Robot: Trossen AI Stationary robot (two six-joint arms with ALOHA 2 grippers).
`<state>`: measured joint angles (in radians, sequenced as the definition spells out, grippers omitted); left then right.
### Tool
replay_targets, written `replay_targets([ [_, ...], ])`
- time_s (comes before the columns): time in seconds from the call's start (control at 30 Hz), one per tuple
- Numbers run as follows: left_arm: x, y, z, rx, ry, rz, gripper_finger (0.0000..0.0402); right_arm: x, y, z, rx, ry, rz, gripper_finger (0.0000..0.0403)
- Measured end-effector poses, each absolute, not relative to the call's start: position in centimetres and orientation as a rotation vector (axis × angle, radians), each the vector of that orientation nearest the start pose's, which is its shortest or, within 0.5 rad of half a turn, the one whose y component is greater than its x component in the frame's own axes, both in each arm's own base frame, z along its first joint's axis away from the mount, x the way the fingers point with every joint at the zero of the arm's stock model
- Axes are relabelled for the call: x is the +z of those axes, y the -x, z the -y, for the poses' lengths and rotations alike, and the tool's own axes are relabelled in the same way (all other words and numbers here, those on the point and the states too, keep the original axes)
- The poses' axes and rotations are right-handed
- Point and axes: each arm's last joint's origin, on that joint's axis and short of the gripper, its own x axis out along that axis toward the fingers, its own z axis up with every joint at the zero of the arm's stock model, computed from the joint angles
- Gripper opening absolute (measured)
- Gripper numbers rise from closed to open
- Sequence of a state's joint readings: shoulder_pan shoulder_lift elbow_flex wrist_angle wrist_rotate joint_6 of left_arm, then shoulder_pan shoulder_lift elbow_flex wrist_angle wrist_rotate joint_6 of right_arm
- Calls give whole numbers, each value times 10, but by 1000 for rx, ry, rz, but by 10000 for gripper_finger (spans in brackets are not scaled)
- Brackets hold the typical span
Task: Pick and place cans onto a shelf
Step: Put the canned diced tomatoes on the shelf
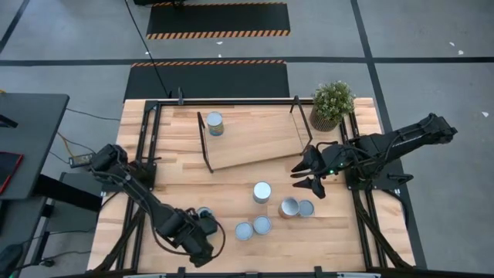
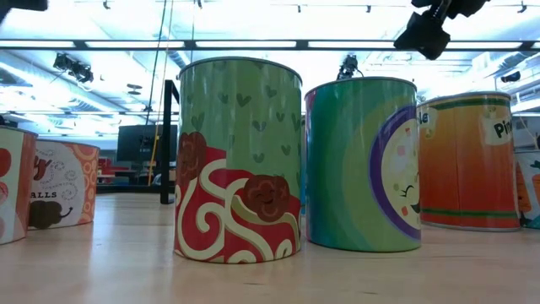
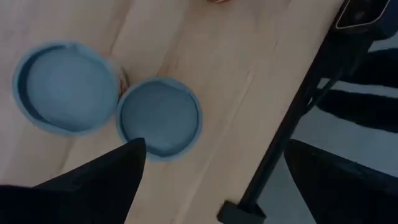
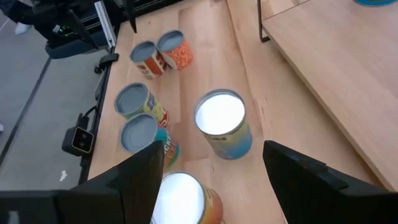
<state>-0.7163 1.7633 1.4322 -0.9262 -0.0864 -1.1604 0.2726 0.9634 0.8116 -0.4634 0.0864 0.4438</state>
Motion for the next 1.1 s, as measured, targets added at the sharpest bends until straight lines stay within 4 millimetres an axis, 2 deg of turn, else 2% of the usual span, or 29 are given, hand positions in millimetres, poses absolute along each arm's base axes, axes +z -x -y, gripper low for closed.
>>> replay_targets([
  [0.27, 250, -297, 199, 180, 495, -1197, 388, 287, -193, -51, 37, -319, -625, 282],
  [0.47, 249, -301, 189, 165, 431, -1221, 388, 287, -193, -51, 28, -342, -626, 282],
  [0.67, 243, -289, 199, 102, 264, -1290, 388, 287, -193, -51, 24, -350, -626, 282],
  [0.9, 220, -278, 219, -100, -111, -1384, 388, 287, -193, -51, 7, -347, -618, 281],
  [1.1, 204, -272, 231, -120, -185, -1431, 388, 288, -194, -50, -2, -373, -614, 281],
])
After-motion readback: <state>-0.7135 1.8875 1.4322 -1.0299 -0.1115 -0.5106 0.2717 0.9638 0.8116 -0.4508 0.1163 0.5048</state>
